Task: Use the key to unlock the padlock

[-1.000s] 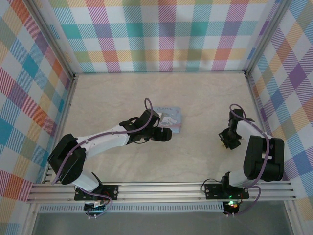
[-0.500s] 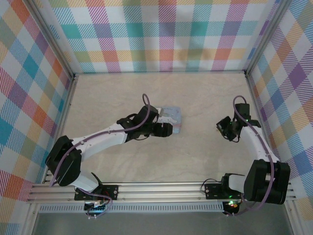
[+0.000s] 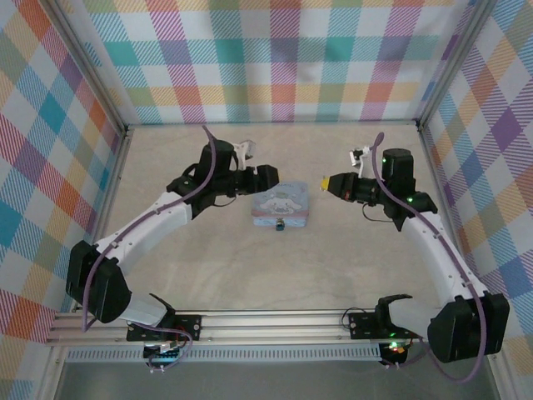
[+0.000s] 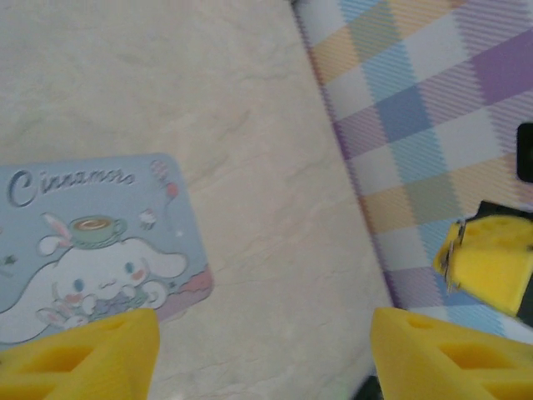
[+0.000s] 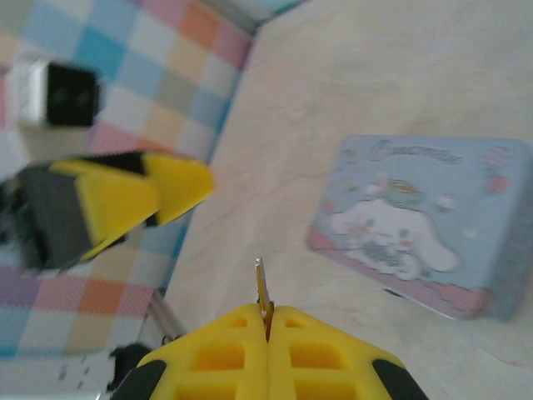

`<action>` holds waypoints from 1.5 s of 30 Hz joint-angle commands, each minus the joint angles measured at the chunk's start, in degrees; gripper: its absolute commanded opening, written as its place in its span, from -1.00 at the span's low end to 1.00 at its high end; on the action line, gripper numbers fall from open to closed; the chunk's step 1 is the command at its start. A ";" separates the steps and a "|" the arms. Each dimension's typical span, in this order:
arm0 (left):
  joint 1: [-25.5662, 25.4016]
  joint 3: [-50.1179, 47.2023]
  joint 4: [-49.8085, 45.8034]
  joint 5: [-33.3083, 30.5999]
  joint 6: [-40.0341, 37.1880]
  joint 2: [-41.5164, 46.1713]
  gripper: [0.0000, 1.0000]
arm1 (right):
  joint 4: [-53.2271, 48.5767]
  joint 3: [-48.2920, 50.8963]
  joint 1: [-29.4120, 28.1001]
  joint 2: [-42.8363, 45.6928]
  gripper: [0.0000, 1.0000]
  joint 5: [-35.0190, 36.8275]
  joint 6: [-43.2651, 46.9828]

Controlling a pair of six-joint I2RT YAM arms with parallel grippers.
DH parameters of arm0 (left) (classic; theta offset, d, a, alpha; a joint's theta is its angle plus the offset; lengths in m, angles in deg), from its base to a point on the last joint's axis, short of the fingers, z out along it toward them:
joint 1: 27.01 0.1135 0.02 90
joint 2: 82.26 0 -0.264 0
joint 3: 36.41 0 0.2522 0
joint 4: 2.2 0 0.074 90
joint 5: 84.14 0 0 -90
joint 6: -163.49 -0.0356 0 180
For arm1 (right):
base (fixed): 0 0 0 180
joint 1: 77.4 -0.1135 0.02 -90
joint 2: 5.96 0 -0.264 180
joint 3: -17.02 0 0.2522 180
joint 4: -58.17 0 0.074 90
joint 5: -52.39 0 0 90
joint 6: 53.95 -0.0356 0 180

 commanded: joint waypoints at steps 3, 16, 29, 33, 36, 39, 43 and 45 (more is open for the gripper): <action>0.48 1.27 4.44 10.82 2.05 2.21 0.21 | 6.82 -0.62 -1.31 2.92 -0.99 -13.66 4.97; -3.57 3.78 8.32 19.09 1.84 1.44 -0.08 | 6.66 -0.45 -4.50 2.57 -1.00 -17.78 7.80; -6.87 8.23 4.51 22.43 -1.65 -1.46 -0.33 | 2.49 -2.21 -8.15 0.05 -1.00 -17.67 10.81; -7.61 9.19 2.72 22.65 -3.00 -2.21 -0.37 | 2.37 -2.46 -8.65 -0.35 -1.00 -17.72 11.08; -7.61 9.16 2.54 22.66 -3.05 -2.32 -0.40 | 2.37 -2.44 -8.72 -0.53 -1.00 -17.65 11.10; -7.61 9.16 2.25 22.80 -3.35 -2.32 -0.48 | 2.18 -2.35 -8.79 -0.36 -1.00 -17.33 11.24; -7.61 9.35 1.59 22.69 -3.75 -2.53 -0.62 | 2.18 -2.40 -8.75 -0.35 -1.00 -17.05 11.17; -7.61 9.41 1.18 22.73 -3.92 -2.49 -0.64 | 2.24 -2.39 -8.79 -0.35 -1.00 -16.94 11.16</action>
